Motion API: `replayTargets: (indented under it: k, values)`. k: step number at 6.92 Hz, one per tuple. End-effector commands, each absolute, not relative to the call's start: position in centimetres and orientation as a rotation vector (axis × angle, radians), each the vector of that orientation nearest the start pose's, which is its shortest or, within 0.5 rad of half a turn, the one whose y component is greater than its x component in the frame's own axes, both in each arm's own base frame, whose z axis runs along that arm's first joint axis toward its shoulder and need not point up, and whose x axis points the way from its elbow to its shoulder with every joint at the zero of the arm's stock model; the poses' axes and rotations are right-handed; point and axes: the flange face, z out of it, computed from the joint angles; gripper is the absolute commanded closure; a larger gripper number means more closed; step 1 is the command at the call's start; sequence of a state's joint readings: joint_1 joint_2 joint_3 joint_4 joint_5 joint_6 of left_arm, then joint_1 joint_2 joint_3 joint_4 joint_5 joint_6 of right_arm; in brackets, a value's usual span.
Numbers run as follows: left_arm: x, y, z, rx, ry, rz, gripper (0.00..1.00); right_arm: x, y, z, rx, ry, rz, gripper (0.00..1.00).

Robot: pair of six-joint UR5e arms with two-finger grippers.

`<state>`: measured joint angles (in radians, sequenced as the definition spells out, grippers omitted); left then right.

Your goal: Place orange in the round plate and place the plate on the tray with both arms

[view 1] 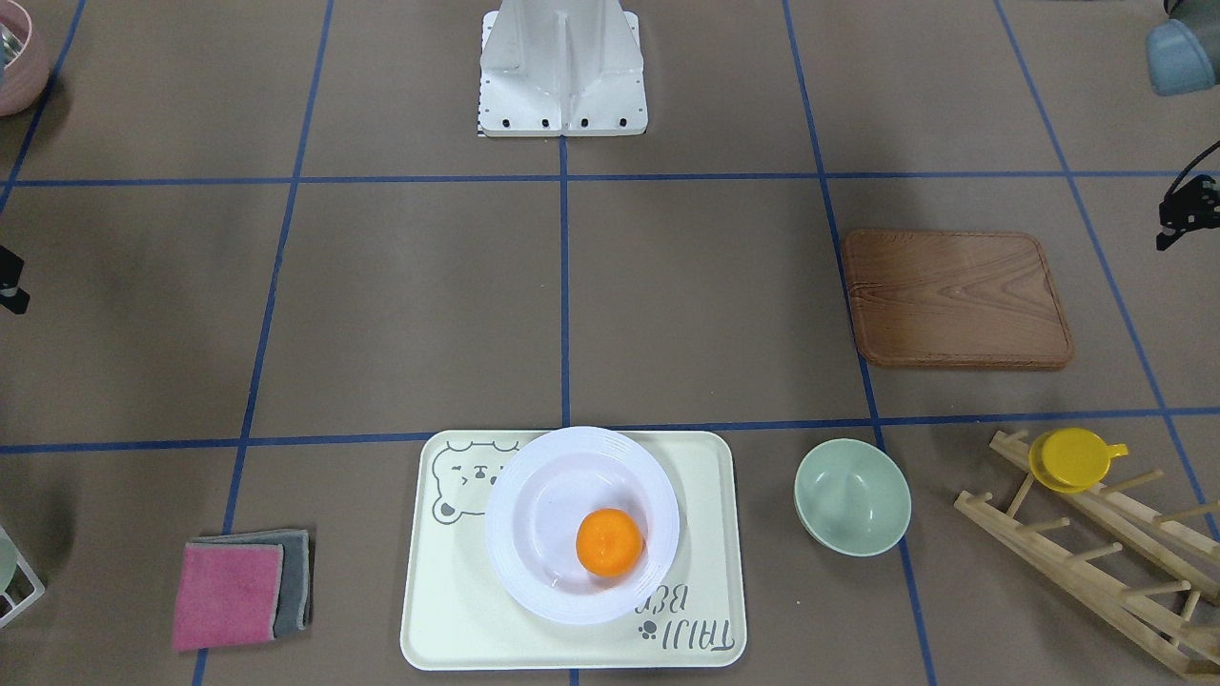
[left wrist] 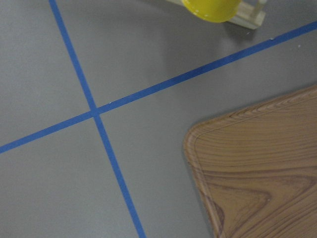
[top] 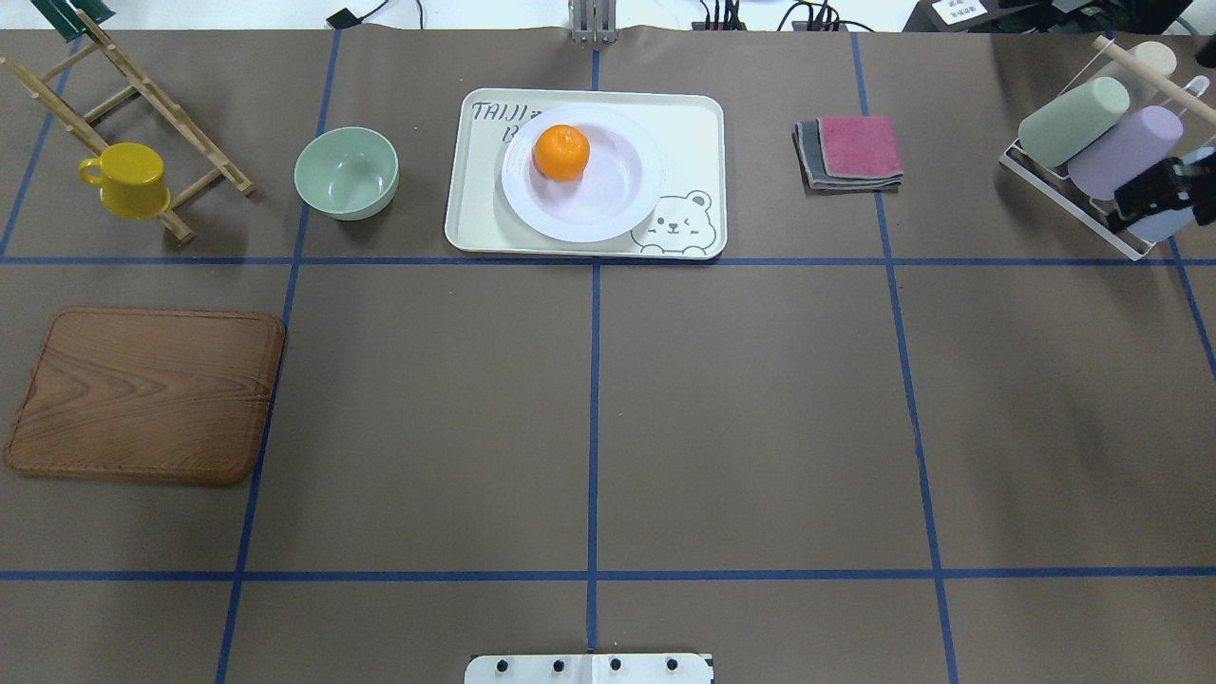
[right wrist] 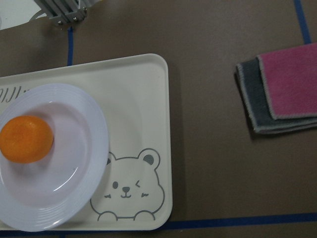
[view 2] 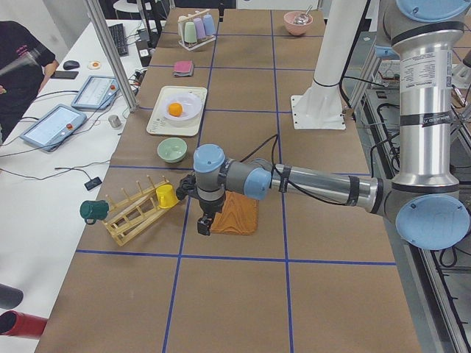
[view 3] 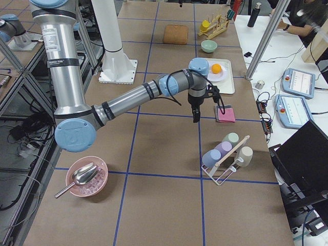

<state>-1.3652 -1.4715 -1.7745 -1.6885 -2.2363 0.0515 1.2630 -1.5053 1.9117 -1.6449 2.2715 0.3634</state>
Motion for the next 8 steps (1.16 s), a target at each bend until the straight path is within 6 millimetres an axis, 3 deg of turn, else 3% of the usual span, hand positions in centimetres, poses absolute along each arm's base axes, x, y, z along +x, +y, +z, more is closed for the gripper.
replayTargets:
  k: [1, 3, 4, 8]
  values:
    - [0.7, -46.6, 61.7, 0.151, 0.681, 0.302, 0.02, -4.2, -46.1, 53.8, -0.03, -0.781, -0.012, 0.0]
    - [-0.4, -46.6, 62.9, 0.136, 0.678, 0.278, 0.02, 0.1, -43.0, 57.3, -0.017, -0.793, -0.043, 0.0]
    - [-0.4, -46.6, 62.9, 0.134, 0.678, 0.278, 0.02, 1.0, -42.7, 57.5, -0.008, -0.793, -0.036, 0.0]
    - [-0.4, -46.5, 63.0, 0.133, 0.678, 0.277, 0.02, 1.2, -42.7, 57.5, -0.004, -0.793, -0.034, 0.0]
